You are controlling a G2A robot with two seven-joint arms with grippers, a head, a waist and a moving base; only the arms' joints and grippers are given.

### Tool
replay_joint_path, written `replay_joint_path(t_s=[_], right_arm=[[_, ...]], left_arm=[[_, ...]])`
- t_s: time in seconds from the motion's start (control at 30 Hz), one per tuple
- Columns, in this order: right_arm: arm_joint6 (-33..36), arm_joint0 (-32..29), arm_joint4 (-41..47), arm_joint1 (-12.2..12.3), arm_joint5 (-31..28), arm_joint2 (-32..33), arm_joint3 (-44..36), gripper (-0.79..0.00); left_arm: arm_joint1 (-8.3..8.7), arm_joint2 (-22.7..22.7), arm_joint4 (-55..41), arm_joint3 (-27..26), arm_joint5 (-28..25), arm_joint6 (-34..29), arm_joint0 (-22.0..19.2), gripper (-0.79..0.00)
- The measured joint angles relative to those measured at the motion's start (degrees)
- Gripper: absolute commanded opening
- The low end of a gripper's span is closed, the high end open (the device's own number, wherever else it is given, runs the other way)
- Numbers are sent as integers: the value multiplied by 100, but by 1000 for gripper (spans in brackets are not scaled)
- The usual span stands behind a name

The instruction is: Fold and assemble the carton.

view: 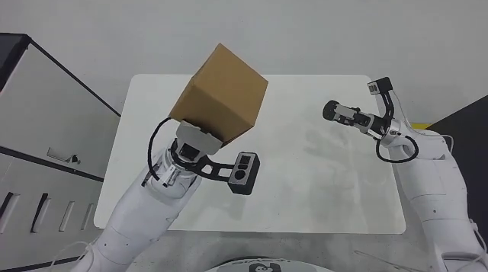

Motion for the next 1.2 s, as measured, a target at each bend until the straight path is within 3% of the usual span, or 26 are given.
replay_joint_path(t_s=[0.3, 0.43, 0.57, 0.73, 1.0, 1.2], right_arm=[[0, 0, 0, 0, 0, 0, 0, 0], [0, 0, 0, 0, 0, 0, 0, 0], [0, 0, 0, 0, 0, 0, 0, 0], [0, 0, 0, 0, 0, 0, 0, 0], [0, 0, 0, 0, 0, 0, 0, 0], [0, 0, 0, 0, 0, 0, 0, 0]], left_arm=[[48, 10, 186, 29, 0, -144, 33, -785], [69, -111, 178, 377, -71, -42, 108, -785], [68, -174, 58, 513, -787, 234, 129, -785], [85, -362, -43, 301, -1673, 631, 228, -785], [85, -404, 1, 243, -1758, 655, 235, -785], [61, -413, -877, 7, -2433, 1011, 327, -785]])
